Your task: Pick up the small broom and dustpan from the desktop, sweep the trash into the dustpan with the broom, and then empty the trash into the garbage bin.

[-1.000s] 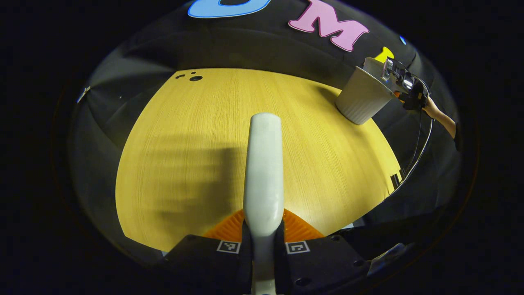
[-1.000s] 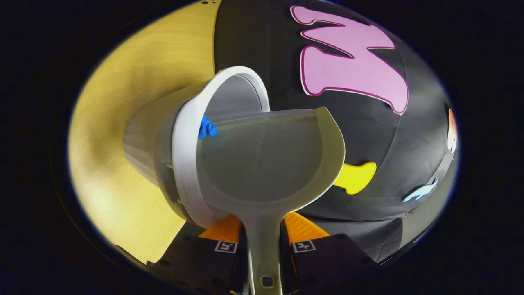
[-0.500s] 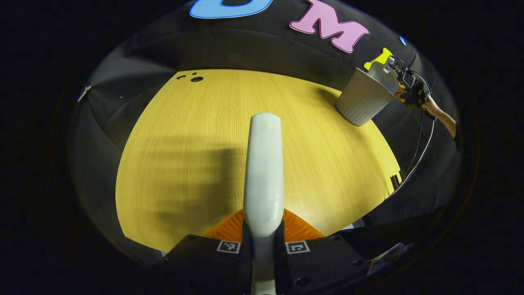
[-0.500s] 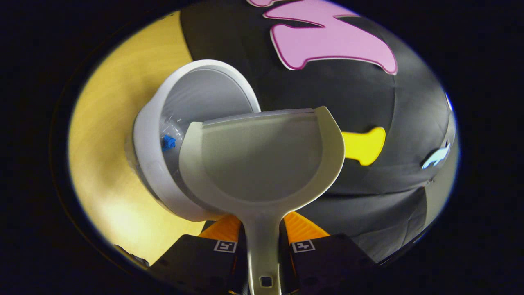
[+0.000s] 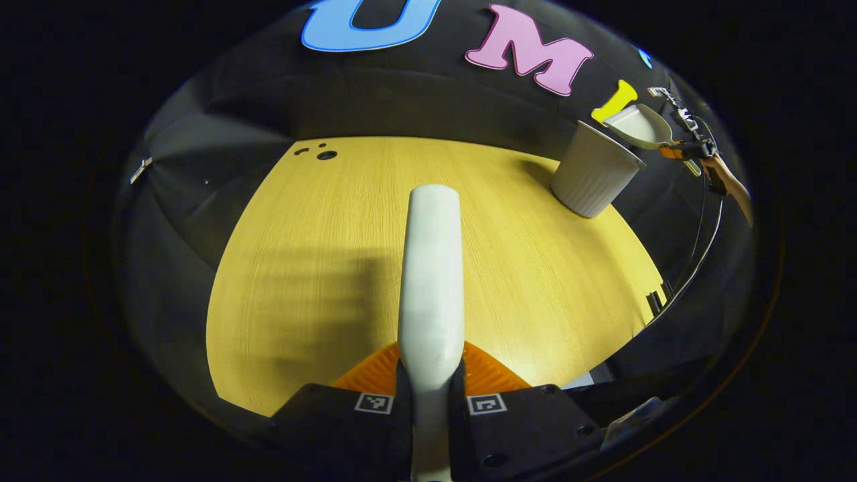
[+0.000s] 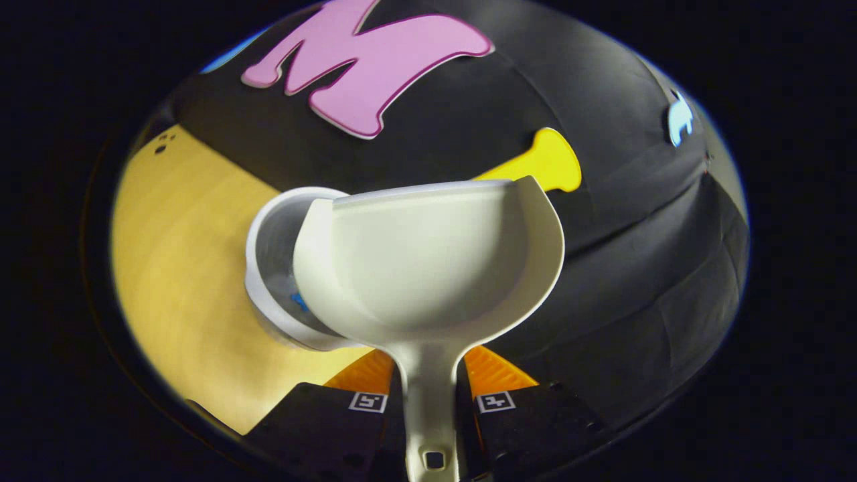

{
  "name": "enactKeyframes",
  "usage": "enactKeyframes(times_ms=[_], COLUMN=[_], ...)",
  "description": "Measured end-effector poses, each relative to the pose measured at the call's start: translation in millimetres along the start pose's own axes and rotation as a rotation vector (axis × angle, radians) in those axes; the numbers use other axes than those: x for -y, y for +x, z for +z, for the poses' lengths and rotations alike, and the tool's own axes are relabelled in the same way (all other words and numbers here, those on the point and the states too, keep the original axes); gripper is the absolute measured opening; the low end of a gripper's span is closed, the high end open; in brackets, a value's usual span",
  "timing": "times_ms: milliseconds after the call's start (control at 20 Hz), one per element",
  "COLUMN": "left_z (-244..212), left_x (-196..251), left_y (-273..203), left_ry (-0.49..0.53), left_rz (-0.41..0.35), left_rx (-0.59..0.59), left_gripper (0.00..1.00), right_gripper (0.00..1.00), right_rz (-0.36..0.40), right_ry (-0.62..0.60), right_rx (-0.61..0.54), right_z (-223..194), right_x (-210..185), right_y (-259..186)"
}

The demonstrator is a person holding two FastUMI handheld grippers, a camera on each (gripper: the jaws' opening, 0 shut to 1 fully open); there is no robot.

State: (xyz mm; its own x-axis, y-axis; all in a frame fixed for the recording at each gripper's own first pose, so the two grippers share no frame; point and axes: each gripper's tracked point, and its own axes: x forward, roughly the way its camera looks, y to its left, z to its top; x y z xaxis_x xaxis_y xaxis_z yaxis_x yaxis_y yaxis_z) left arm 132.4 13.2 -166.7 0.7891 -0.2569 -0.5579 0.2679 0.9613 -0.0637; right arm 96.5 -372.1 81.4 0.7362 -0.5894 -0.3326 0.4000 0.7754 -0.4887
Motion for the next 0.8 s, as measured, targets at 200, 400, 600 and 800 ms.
enactKeyframes(times_ms=[200,400,600,800], left_z=[-1.6,-2.2,0.6,-1.8], left_x=[10.7,13.8,12.9,12.0], left_y=[-1.6,-4.5,-6.1,-5.7], left_ry=[-0.007,0.001,0.002,-0.045], left_rz=[0.000,0.018,0.033,0.038], left_rx=[0.025,0.058,0.081,0.093], left_gripper=[0.26,0.26,0.26,0.26], right_gripper=[0.34,0.34,0.33,0.33], right_rz=[0.068,0.160,0.301,0.445], right_ry=[0.196,0.302,0.395,0.412], right_rx=[0.038,0.084,0.109,0.110], right_z=[16.4,24.7,28.3,26.6], right_x=[-4.6,-12.5,-24.1,-39.0], right_y=[-2.4,-6.1,-8.5,-12.0])
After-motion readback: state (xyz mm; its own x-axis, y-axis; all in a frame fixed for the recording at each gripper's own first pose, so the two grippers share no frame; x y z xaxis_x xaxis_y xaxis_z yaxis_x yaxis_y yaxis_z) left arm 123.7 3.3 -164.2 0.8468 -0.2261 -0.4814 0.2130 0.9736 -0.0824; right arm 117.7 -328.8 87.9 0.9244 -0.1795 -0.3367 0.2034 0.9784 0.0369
